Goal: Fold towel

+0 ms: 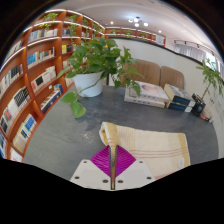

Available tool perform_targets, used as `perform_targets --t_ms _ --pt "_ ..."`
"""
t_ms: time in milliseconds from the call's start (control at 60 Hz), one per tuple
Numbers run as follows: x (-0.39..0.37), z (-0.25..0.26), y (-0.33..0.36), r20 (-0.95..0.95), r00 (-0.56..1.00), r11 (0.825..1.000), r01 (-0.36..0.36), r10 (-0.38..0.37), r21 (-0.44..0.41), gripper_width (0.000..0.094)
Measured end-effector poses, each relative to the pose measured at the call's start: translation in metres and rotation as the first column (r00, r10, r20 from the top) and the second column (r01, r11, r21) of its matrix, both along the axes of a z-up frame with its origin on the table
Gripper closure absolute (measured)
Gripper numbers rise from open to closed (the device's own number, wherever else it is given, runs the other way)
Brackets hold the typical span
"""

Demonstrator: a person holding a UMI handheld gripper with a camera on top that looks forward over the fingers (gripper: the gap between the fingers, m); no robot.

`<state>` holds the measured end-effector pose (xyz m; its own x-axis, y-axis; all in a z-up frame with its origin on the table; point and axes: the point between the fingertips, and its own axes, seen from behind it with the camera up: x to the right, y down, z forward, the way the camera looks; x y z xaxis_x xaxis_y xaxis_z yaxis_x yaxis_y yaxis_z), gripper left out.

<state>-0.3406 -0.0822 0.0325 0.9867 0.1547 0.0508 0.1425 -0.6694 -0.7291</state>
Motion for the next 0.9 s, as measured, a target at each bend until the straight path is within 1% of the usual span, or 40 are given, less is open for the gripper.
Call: perform_targets --t_ms 100,217,283,350,383,417,467,500,550,583,633,700,817,900 --pt "0.039 0.053 0.009 0.007 1.0 0.997 -0.002 0.001 0.075 0.0903" --pt "0.109 0.092 0.017 0.013 0.999 0.991 0.035 -0.037 0.129 0.0903" --pt "0.153 0.093 0.017 0.039 0.998 0.99 0.052 -0.057 0.129 0.0904" --pt "0.191 0.078 0.018 0.038 0.997 0.992 0.061 -0.066 0.107 0.09" --pt "0.205 0.065 0.015 0.037 0.997 0.994 0.062 -0.066 0.095 0.0879" --pt "0.22 0.054 0.013 0.028 0.997 0.995 0.066 -0.068 0.078 0.0806" --pt "0.243 0.037 0.011 0.023 0.996 0.995 0.086 -0.087 0.056 0.0611" --pt "0.255 0.025 0.006 0.023 0.994 0.994 0.104 -0.105 0.033 0.0512" --pt "0.265 0.012 -0.002 0.027 0.995 0.995 0.1 -0.1 0.015 0.0406" --pt "0.268 0.008 -0.006 0.023 0.996 0.996 0.09 -0.09 0.006 0.0351" --pt "0.268 0.011 -0.011 0.018 0.997 0.997 0.075 -0.075 0.012 0.0295" --pt "0.268 0.028 -0.018 0.015 0.998 0.998 0.061 -0.062 0.033 0.0248" --pt "0.267 0.077 -0.031 0.016 0.998 0.994 0.066 -0.067 0.087 0.0206" --pt "0.26 0.123 -0.041 -0.024 0.997 0.987 0.074 -0.071 0.143 0.0202"
